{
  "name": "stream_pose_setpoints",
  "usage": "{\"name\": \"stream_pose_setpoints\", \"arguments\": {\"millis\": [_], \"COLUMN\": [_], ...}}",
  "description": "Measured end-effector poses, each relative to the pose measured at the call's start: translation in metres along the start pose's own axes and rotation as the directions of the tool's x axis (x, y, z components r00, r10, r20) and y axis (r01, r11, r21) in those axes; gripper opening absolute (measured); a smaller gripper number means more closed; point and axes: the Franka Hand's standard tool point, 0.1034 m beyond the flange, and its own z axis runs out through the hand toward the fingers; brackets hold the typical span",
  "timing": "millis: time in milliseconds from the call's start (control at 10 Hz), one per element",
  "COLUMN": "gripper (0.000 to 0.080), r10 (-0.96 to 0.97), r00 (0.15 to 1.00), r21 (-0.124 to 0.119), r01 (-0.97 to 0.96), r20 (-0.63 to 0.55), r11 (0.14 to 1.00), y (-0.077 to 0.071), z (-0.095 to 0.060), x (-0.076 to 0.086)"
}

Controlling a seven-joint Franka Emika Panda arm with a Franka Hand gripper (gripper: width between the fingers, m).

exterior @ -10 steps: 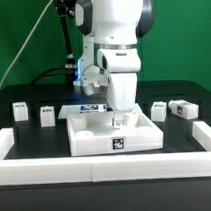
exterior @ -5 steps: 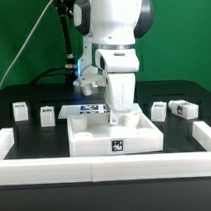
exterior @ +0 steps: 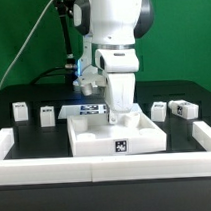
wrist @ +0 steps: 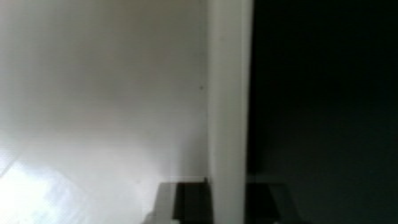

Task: Assemble one leg

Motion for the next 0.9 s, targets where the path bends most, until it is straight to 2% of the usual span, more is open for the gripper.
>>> {"name": "stream_pose_setpoints", "arguments": {"millis": [100,300,600,900], "gripper": [0.0058,0.0058,0.0058,0.0058], "r10": [0.011,0.023,0.047,0.143], "r00": [1.0,1.0,0.999,0.99], "r21": [0.0,-0.009,-0.036,-0.058], "r01": [-0.011,-0.023,-0.047,-0.143], "r20": [0.0,-0.004,-0.008,-0.014], "r11": [1.0,1.0,0.998,0.988], "y": [0.001,0.011,0.039,0.064], "z": [0.0,-0.001,-0.002,-0.003], "x": [0.002,0.016,0.032,0.059]}}
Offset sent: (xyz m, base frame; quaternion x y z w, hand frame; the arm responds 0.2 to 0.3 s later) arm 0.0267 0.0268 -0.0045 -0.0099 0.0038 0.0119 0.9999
